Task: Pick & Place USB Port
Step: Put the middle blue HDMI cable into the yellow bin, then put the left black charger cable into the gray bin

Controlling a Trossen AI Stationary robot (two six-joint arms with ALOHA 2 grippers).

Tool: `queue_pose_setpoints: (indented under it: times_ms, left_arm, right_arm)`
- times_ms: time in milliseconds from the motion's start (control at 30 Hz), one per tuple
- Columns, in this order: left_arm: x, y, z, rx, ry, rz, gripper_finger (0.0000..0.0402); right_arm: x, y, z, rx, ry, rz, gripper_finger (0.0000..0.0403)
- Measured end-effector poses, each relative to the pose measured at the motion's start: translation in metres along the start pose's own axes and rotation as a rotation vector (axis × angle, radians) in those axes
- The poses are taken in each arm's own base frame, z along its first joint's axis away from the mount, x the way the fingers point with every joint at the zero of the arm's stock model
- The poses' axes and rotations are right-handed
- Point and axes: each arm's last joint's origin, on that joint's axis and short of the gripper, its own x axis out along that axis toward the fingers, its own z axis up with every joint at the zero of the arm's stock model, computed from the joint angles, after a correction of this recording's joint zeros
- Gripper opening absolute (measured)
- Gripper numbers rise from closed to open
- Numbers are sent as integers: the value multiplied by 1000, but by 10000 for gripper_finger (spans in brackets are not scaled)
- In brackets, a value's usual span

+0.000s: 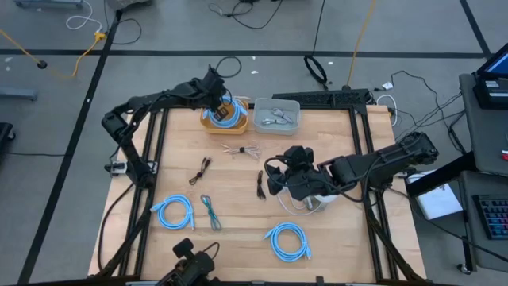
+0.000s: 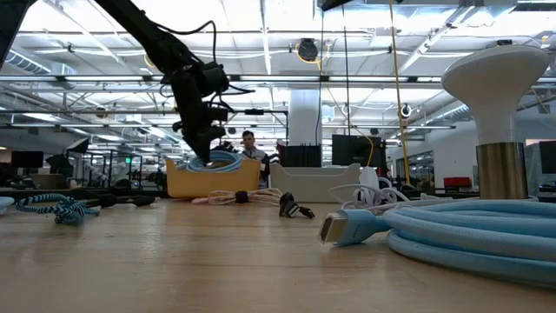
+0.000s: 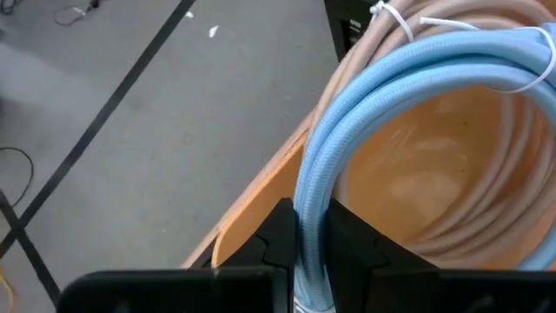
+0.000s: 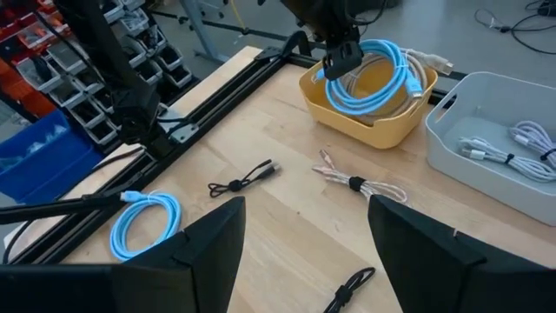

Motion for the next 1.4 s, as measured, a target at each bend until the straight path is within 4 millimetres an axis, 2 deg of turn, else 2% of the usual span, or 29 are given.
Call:
queue_pose_setpoints:
  times_ms: [67, 233, 333, 533, 833, 1000, 1167, 1300, 1400]
  left_arm:
    - [0, 0, 0, 0, 3, -9, 41]
    - [0, -1, -4, 14, 42, -4, 95]
    - [0, 0, -5, 16, 55, 36, 110]
    - [-5, 8, -7, 4, 72, 88, 99]
    - [-39, 10, 0, 10, -52, 8, 73]
    - [-70, -1, -5, 36, -63, -76, 92]
    - [-120, -19, -16, 91, -114, -273, 119]
    - [-164, -42, -32, 143, -133, -492, 132]
    - [-189, -59, -54, 163, -31, -509, 132]
  right_arm:
    - [1, 0, 1, -4, -1, -2, 238]
    - [1, 0, 1, -1, -3, -2, 238]
    - [1, 0, 1, 2, -5, 0, 238]
    - [1, 0, 1, 1, -5, 1, 238]
    - [1, 1, 2, 5, -9, 7, 238]
    - [1, 4, 4, -7, -27, 31, 238]
    - [1, 4, 4, -16, -25, 33, 238]
    - [1, 4, 3, -55, 19, 60, 238]
    - [1, 4, 1, -71, 44, 70, 238]
